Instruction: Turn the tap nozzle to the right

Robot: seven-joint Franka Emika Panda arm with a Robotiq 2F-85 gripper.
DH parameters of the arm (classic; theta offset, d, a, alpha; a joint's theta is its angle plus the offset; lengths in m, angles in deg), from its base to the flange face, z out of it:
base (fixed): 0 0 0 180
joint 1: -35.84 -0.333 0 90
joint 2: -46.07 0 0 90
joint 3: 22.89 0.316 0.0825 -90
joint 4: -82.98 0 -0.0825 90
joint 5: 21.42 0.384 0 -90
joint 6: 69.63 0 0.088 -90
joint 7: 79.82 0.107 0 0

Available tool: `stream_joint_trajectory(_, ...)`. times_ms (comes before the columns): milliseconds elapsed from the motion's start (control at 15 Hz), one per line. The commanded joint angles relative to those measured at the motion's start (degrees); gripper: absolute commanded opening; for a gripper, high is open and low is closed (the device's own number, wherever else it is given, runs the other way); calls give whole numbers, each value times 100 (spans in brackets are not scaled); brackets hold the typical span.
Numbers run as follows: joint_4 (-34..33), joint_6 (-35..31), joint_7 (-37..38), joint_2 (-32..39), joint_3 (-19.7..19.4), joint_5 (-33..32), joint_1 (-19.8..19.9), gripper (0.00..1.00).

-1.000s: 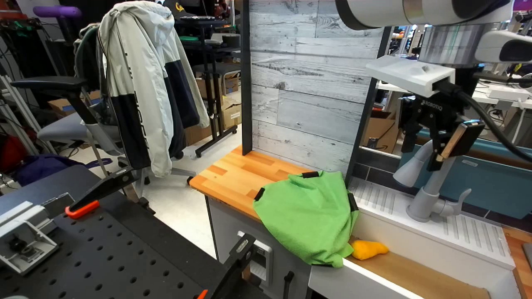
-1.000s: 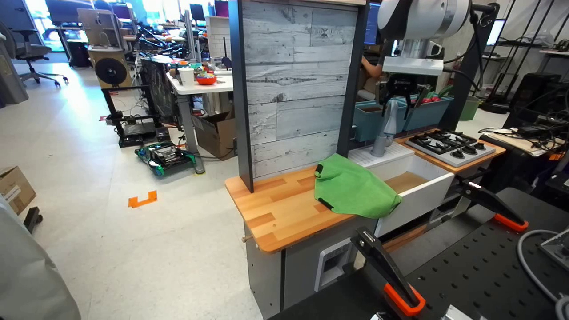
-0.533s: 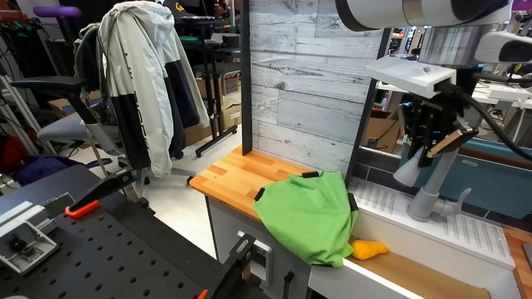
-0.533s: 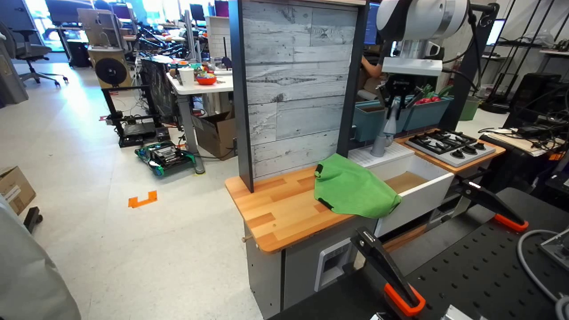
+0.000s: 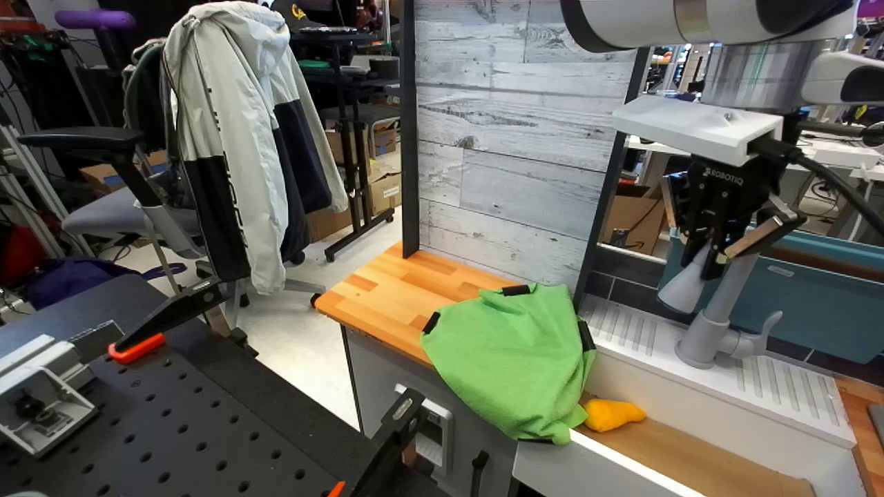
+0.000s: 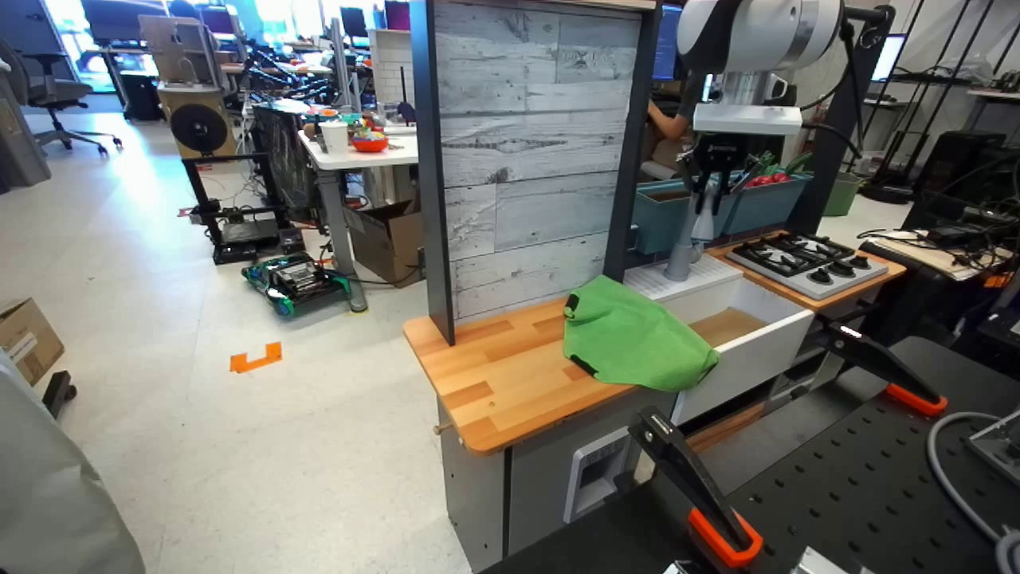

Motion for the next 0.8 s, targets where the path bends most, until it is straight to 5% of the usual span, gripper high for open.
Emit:
stream_joint_trajectory(0,-74,109,-411,-3,27,-103,121,6)
stream_joint_trajectory(733,-168,157,-1480,29,157,-52,535,6)
